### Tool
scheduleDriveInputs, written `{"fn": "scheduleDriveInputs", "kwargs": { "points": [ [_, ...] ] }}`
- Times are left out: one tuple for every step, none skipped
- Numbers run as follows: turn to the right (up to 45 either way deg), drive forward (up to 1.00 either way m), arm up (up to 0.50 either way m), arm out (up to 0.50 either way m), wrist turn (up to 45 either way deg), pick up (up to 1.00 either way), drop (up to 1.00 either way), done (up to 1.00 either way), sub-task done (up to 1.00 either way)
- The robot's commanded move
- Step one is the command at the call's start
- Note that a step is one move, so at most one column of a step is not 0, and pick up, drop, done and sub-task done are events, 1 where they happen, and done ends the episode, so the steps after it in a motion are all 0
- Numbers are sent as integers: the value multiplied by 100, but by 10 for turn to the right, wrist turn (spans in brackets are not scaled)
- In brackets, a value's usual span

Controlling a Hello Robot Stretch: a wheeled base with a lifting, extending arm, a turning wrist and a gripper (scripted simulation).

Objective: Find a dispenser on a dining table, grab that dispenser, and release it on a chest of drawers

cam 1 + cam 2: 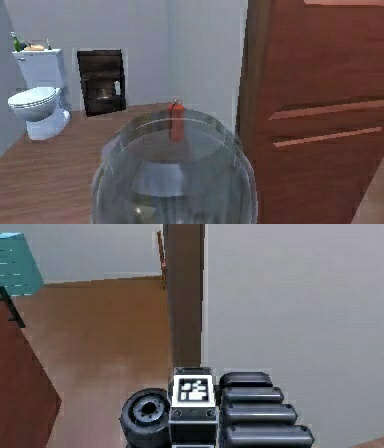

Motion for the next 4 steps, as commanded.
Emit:
{"fn": "scheduleDriveInputs", "kwargs": {
  "points": [
    [60, 0, 0, 0, 0, 0, 0, 0, 0],
    [0, 40, 0, 0, 0, 0, 0, 0, 0],
    [450, 0, 0, 0, 0, 0, 0, 0, 0],
    [240, 0, 0, 0, 0, 0, 0, 0, 0]
  ]
}}
